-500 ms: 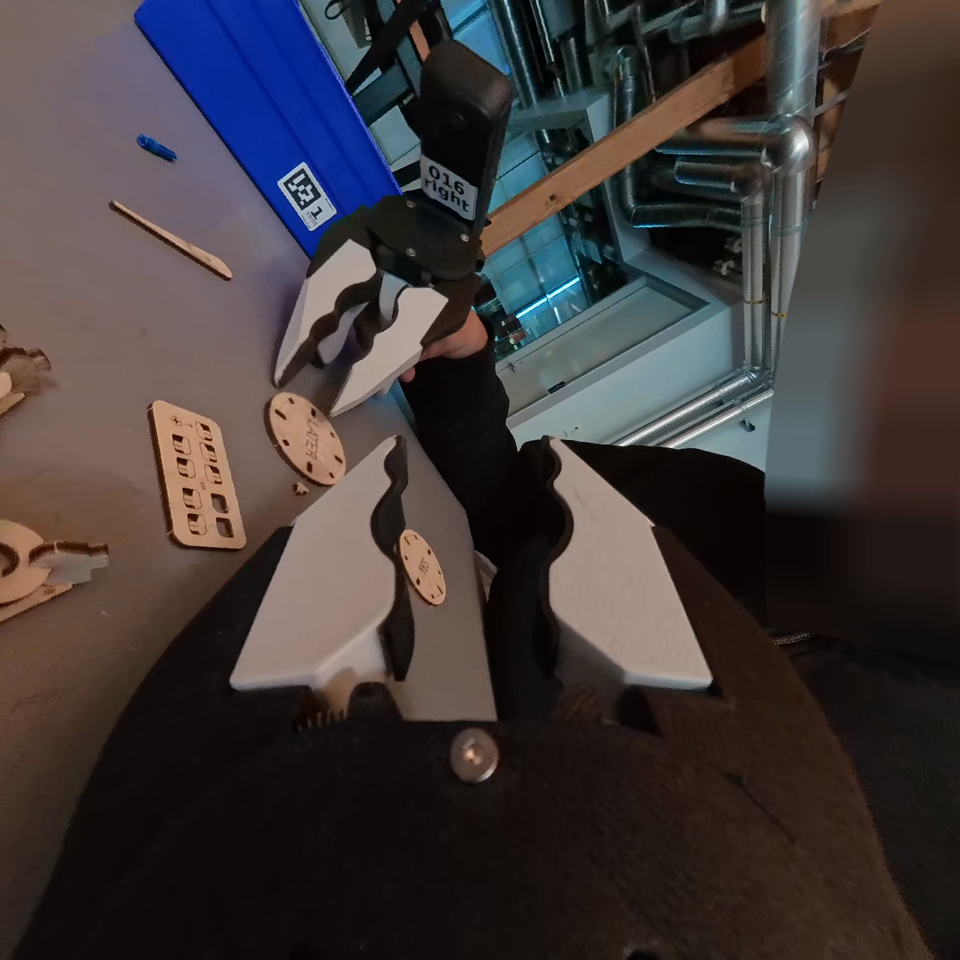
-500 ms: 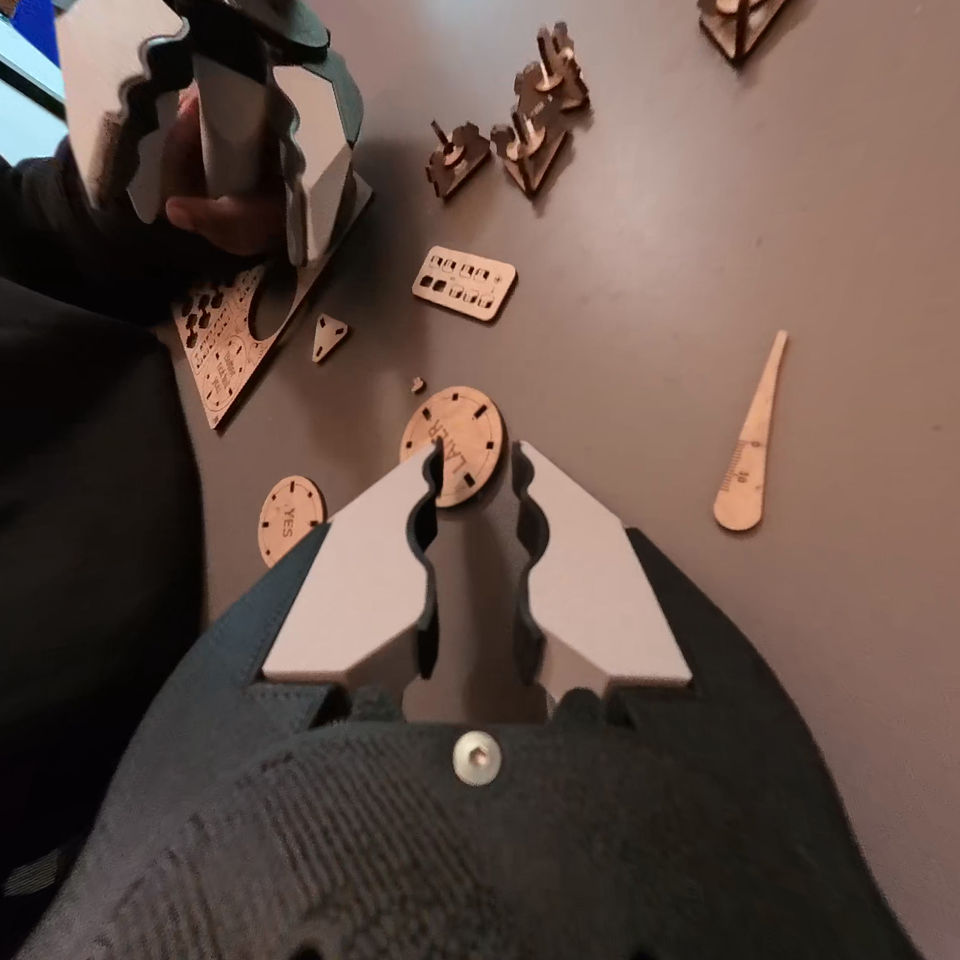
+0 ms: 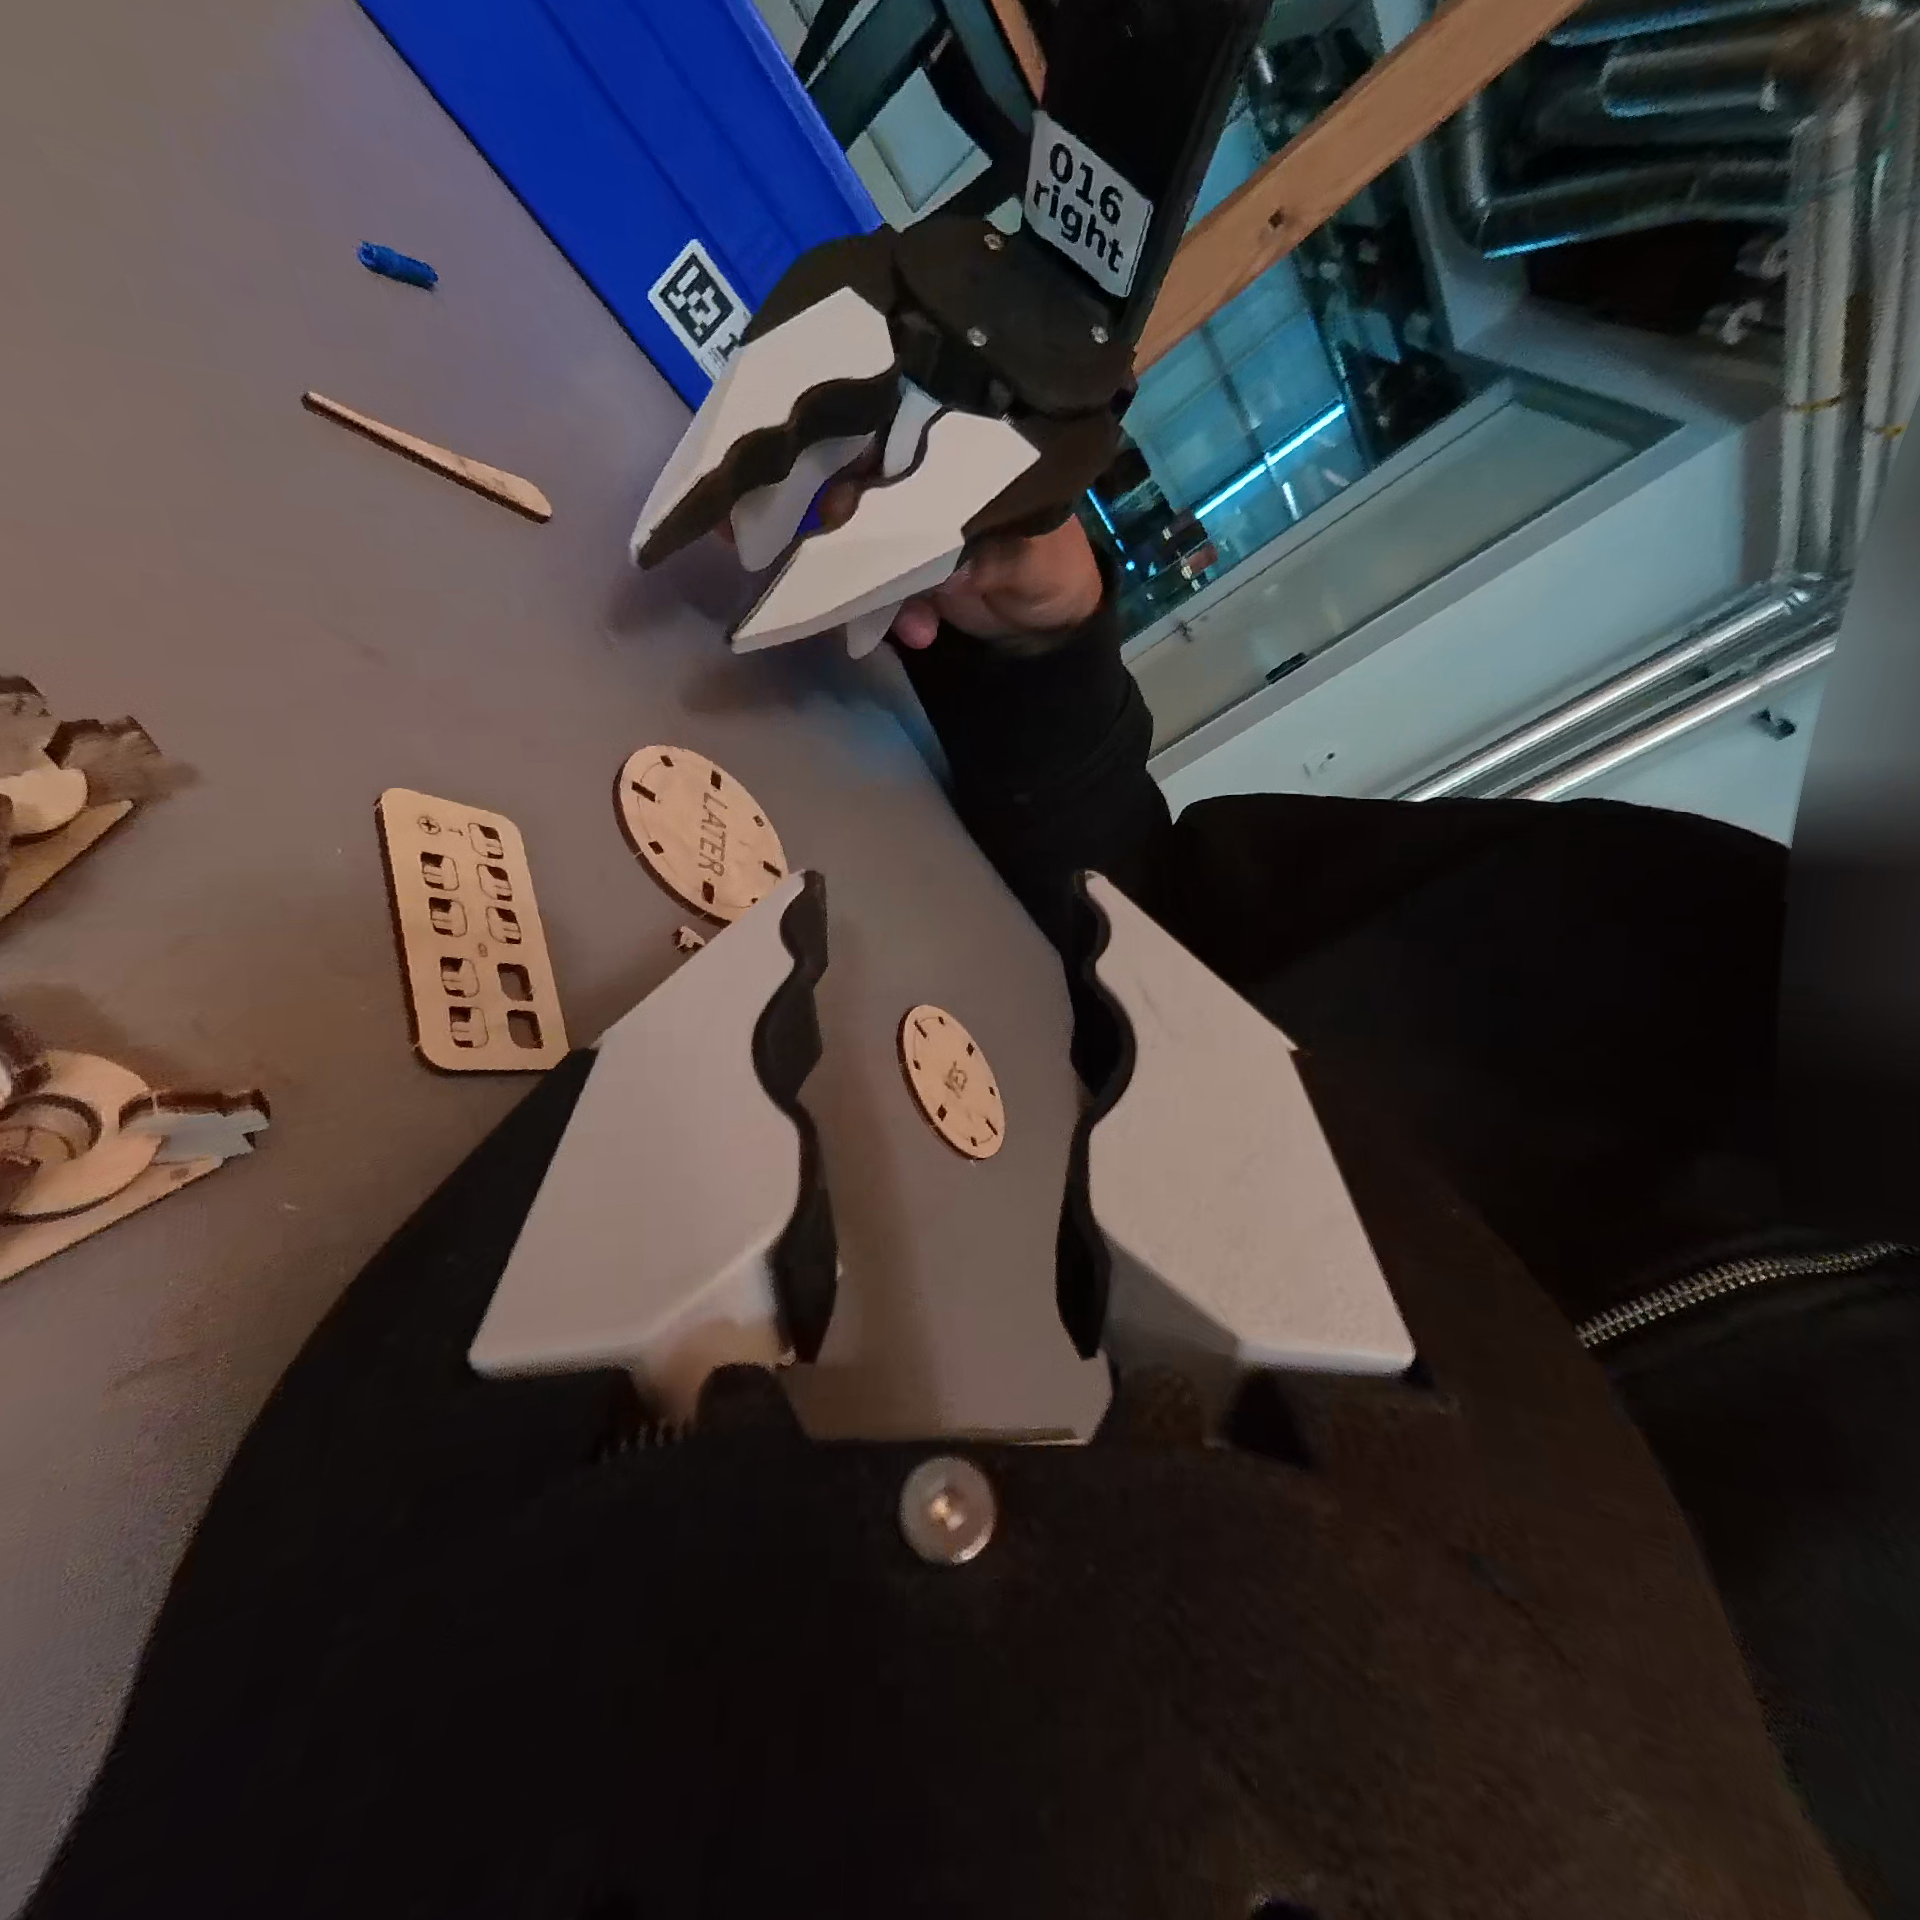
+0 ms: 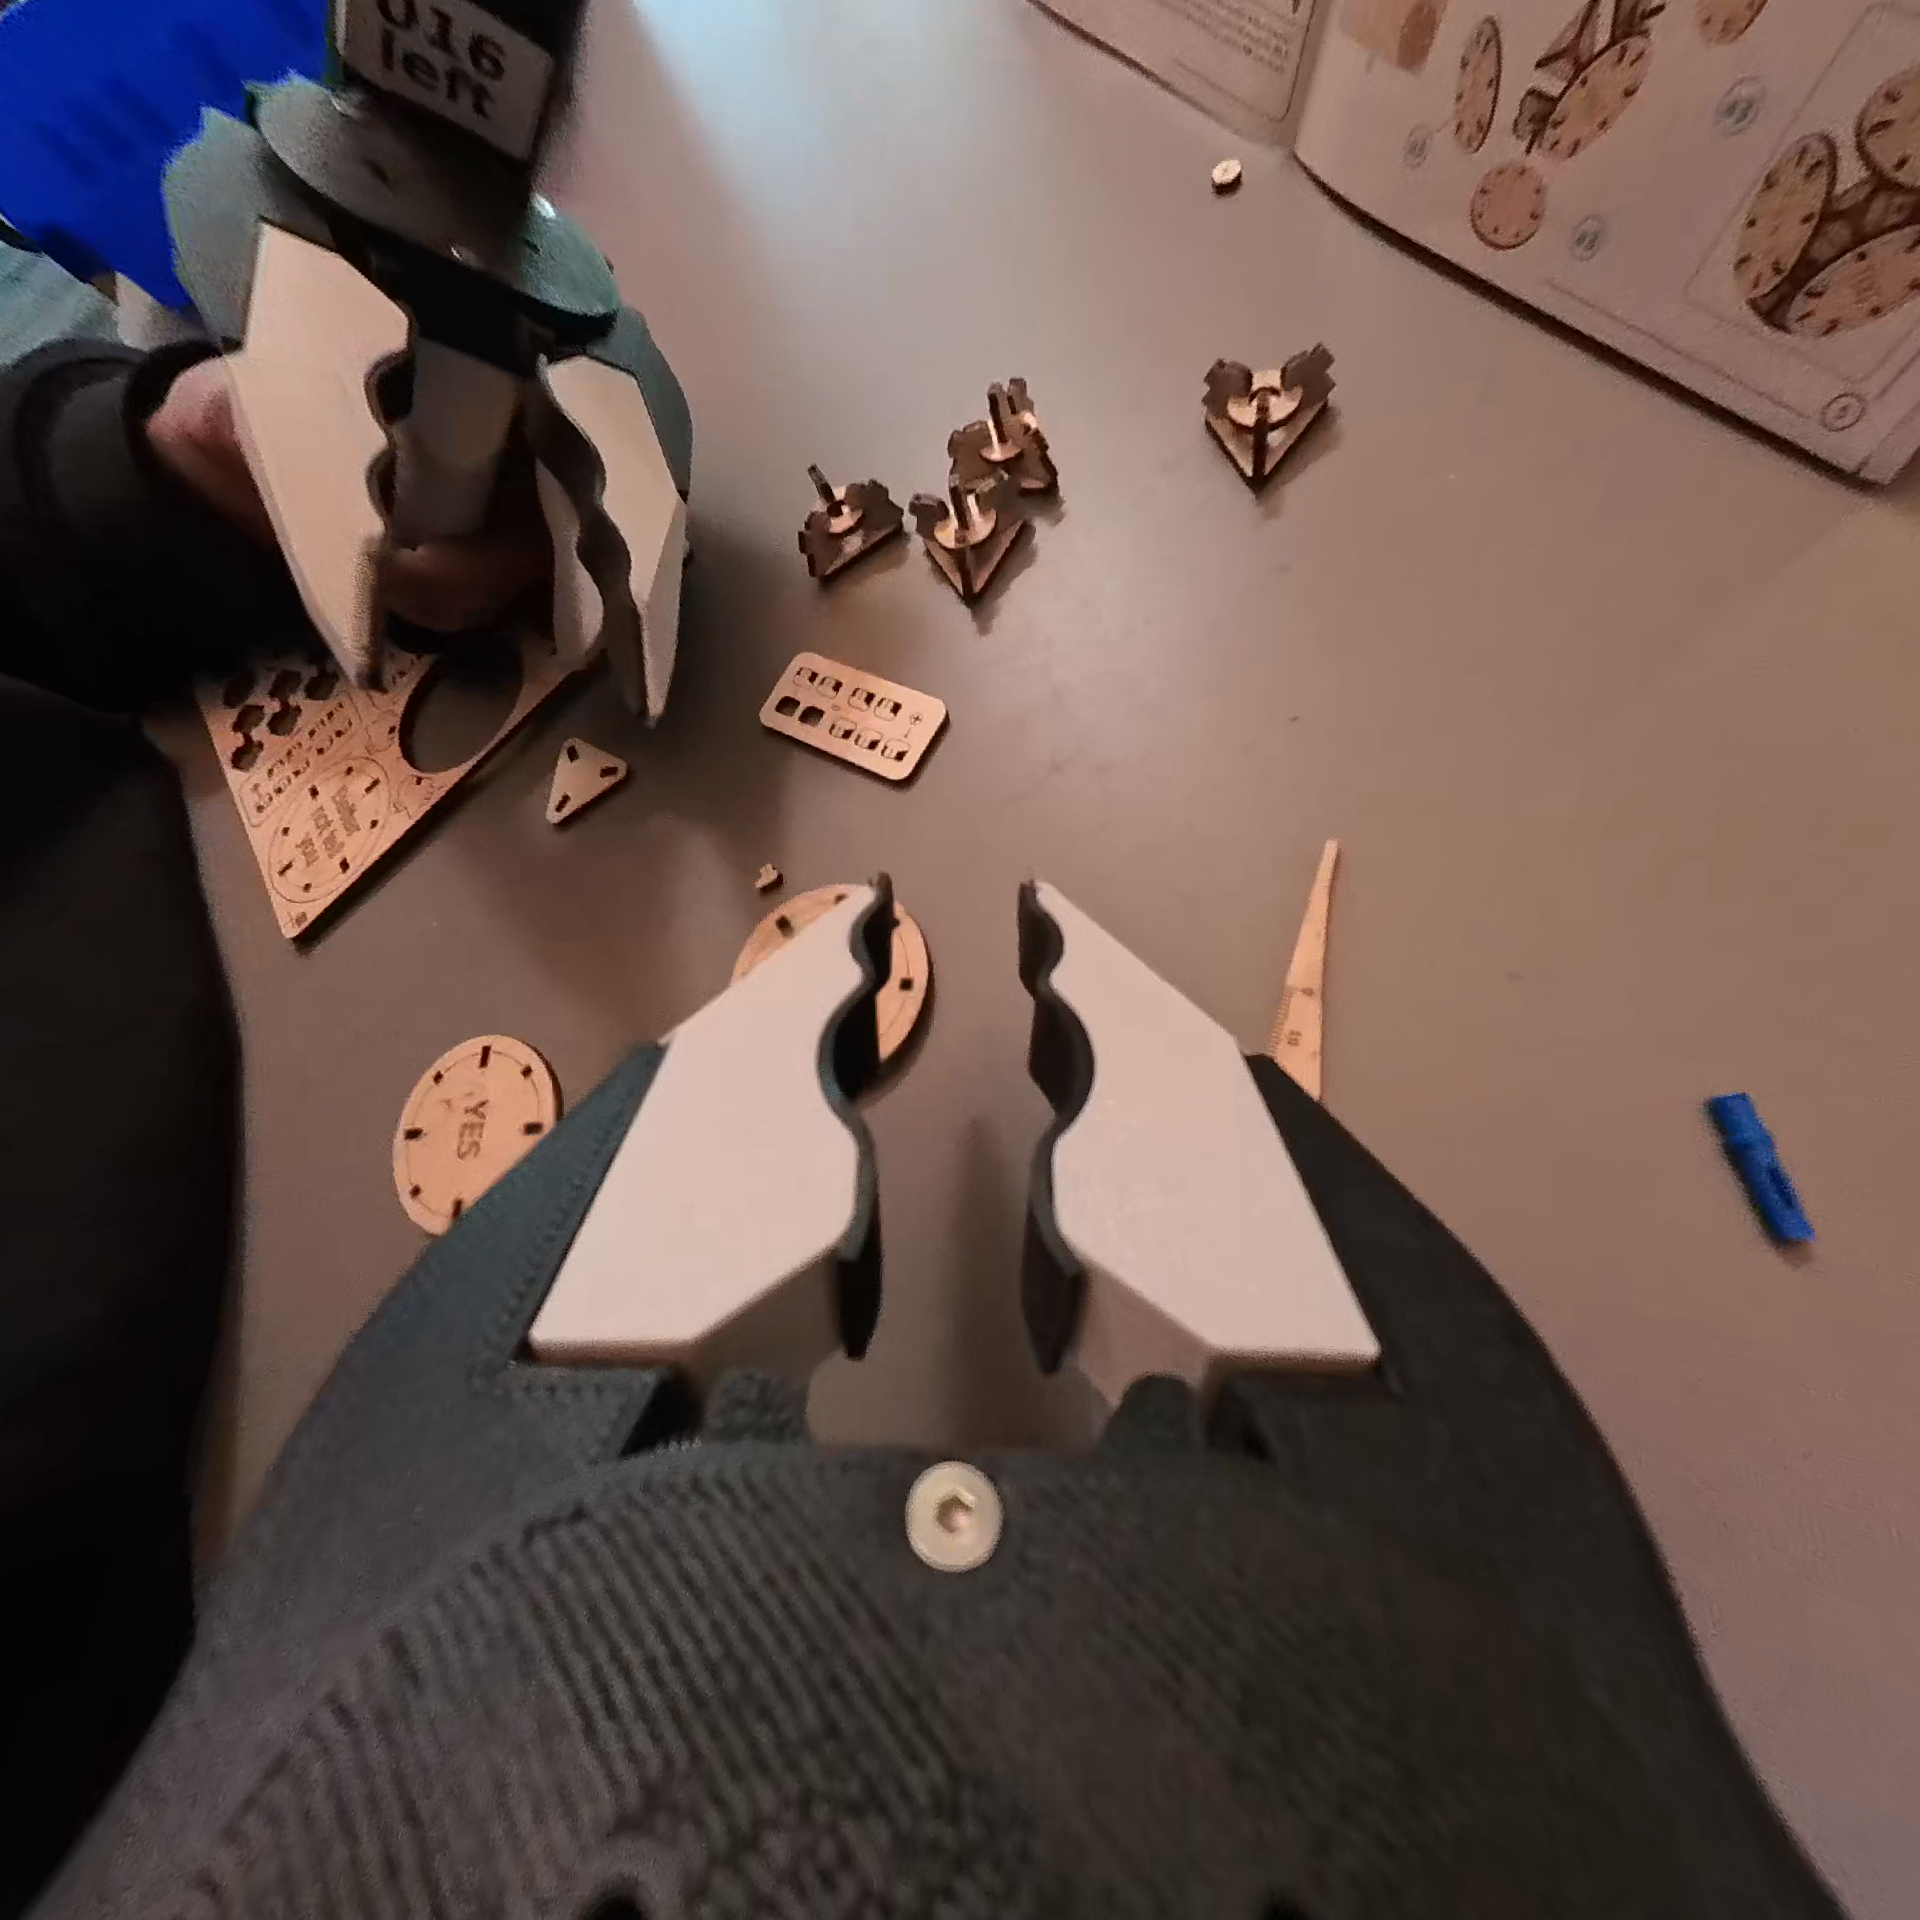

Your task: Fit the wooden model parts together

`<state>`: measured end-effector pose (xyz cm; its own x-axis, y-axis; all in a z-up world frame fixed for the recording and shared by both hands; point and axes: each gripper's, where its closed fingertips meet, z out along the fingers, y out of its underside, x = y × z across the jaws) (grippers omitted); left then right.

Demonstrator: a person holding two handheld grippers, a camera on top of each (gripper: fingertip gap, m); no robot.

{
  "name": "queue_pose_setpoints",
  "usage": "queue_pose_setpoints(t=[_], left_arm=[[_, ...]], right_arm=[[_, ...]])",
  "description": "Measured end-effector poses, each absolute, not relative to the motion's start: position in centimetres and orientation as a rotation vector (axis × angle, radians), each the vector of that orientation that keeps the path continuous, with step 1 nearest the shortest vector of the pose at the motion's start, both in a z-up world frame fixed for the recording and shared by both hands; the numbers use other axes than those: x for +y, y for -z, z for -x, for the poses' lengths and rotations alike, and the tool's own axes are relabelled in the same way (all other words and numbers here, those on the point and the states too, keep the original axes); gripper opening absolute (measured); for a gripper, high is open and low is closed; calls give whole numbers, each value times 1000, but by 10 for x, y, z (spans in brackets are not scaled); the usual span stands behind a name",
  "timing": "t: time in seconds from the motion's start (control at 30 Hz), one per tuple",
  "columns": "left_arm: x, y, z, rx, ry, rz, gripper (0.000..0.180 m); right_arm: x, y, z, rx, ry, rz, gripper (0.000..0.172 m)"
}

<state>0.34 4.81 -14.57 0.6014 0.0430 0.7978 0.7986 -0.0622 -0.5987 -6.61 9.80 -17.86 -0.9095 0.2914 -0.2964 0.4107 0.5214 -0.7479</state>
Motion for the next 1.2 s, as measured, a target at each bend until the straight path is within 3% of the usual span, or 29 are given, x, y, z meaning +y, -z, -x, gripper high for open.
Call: queue_pose_setpoints(t=[0.3, 0.57, 0.8, 0.97, 1.1, 1.2], left_arm=[[49, 147, -4, -736, 709, 1538, 43], [49, 148, -4, -732, 699, 1549, 43], [50, 148, -5, -726, 688, 1559, 43], [50, 148, -5, -722, 681, 1563, 43], [51, 147, -6, -717, 672, 1567, 44], [50, 147, -1, -746, 663, 1545, 50]], right_arm=[[98, 190, 63, 2683, 1274, -571, 22], [100, 199, 27, 2752, 1170, -190, 39], [90, 213, 12, 2833, 1163, 50, 76], [82, 215, 16, 2898, 1193, 90, 53], [80, 206, 24, 2923, 1256, 95, 52], [65, 169, 17, 2835, 1557, 198, 53]])
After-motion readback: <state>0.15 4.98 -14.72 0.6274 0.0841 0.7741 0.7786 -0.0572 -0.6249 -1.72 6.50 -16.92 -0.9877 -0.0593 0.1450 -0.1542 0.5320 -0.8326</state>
